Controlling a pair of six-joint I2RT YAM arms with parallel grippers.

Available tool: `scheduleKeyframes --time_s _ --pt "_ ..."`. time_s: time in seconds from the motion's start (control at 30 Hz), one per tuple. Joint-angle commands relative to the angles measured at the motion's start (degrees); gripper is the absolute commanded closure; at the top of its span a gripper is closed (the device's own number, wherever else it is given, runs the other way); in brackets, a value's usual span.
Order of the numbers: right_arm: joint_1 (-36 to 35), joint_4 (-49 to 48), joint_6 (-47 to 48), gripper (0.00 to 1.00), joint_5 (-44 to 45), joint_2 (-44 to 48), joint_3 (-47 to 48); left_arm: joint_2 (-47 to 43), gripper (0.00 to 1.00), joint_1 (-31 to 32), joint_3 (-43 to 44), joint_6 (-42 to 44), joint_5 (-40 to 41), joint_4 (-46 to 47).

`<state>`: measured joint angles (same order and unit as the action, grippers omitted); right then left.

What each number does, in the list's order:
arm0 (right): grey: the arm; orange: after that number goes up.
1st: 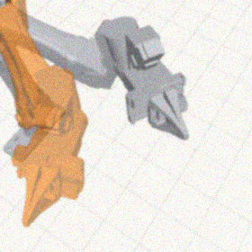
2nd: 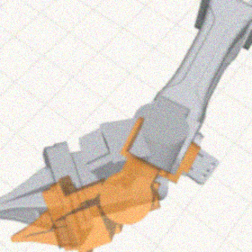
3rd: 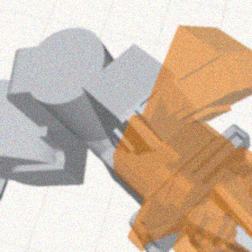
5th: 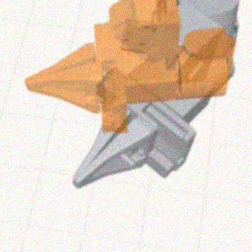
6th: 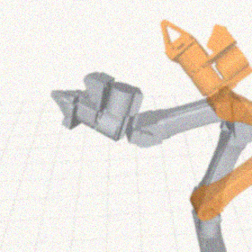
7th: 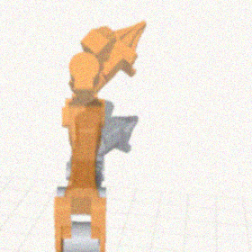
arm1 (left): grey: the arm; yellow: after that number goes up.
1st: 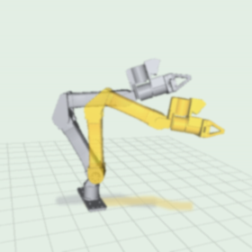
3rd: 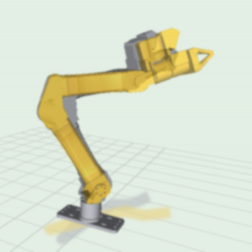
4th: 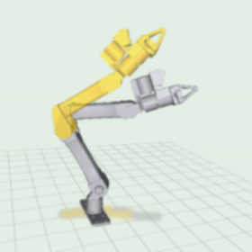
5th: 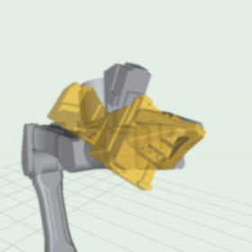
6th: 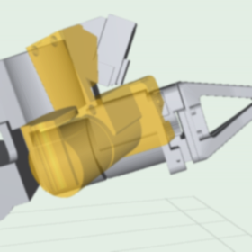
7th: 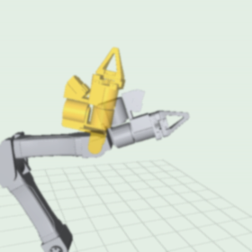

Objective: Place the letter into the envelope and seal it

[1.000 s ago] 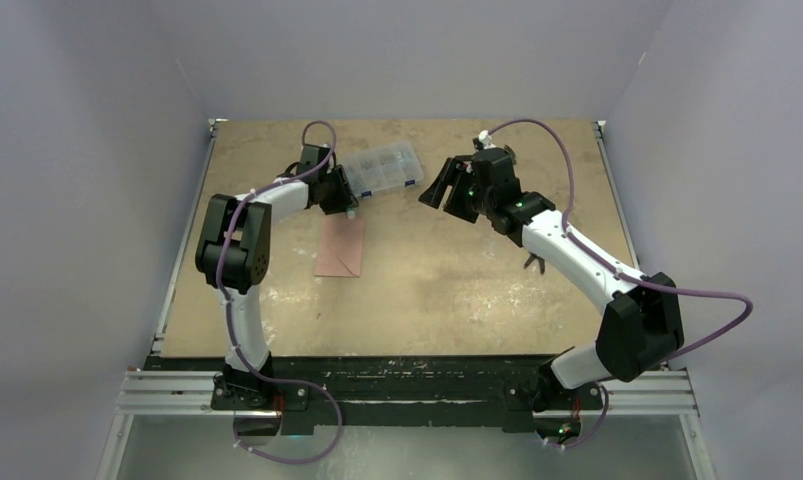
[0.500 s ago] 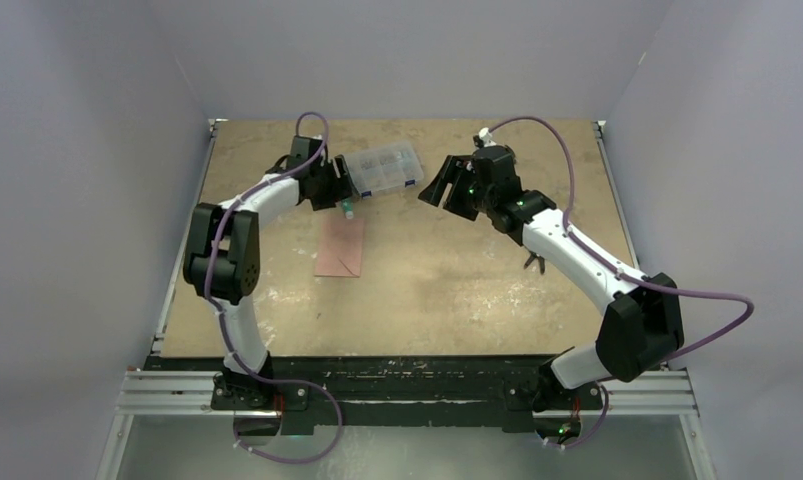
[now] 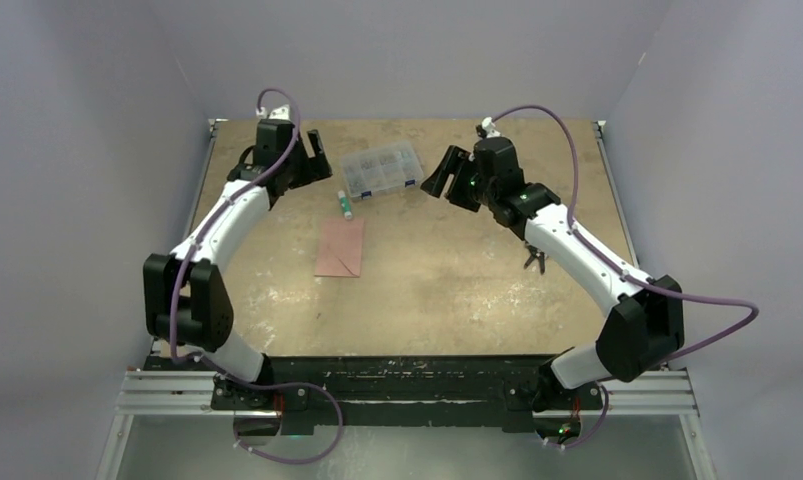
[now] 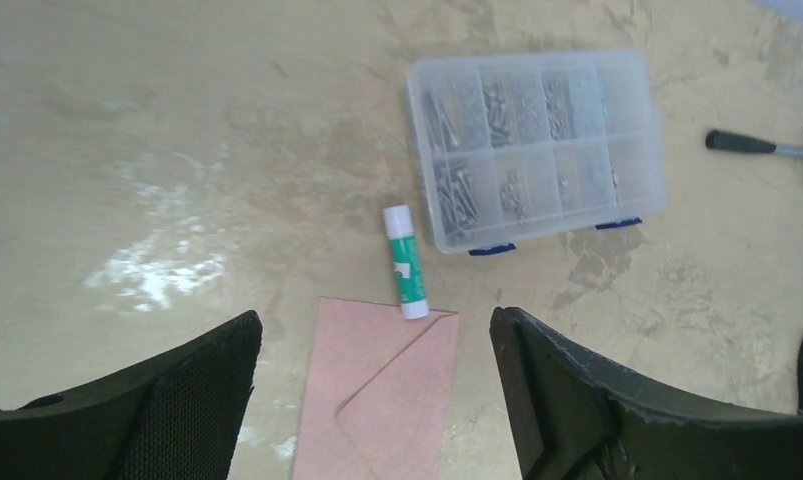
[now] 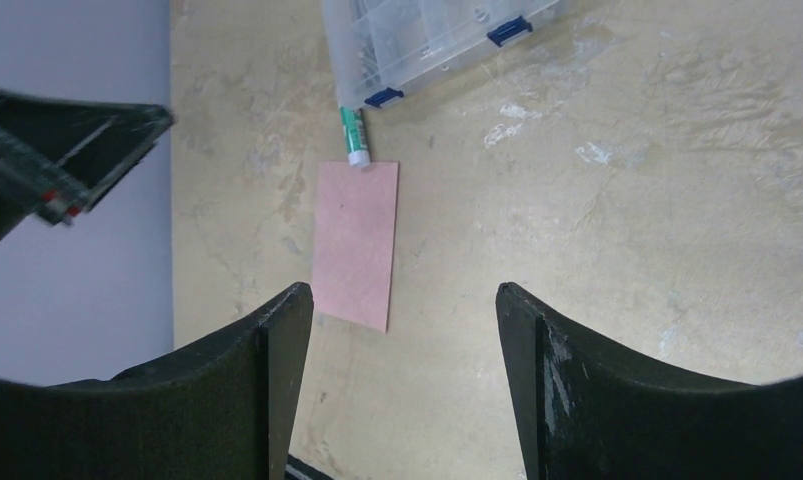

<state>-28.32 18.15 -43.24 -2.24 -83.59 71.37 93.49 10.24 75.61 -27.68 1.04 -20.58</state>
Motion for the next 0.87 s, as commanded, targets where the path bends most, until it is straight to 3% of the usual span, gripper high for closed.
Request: scheduleKeyframes --time_s 0.0,0.33,0.47,0.53,0.67,0.83 --pt "0.3 1.5 2.6 0.3 5.9 3.6 4.4 -9.7 0.14 -0.6 3.4 3.6 10.6 -3.3" --pt "0.3 4.9 7.5 0.29 30.7 11.1 10.6 -27.5 0.11 -0.6 3.7 7.6 31.3 -12.1" --pt "0.3 2.0 11.3 0.18 39.6 14.0 11.4 -31.5 0.11 -0.5 5.0 9.3 42.3 -17.1" --pt "0.3 2.1 12.8 0.03 42.8 14.4 13.1 -33.3 0.09 -0.5 3.9 9.9 42.1 -16.8" --pt "0.3 2.2 14.5 0.01 48.8 15.6 16.2 -36.7 0.05 -0.5 1.5 11.0 40.0 -14.2" --pt "0.3 1.4 15.7 0.01 50.4 18.5 16.5 -37.9 0.03 -0.4 -0.3 13.1 37.8 -13.1"
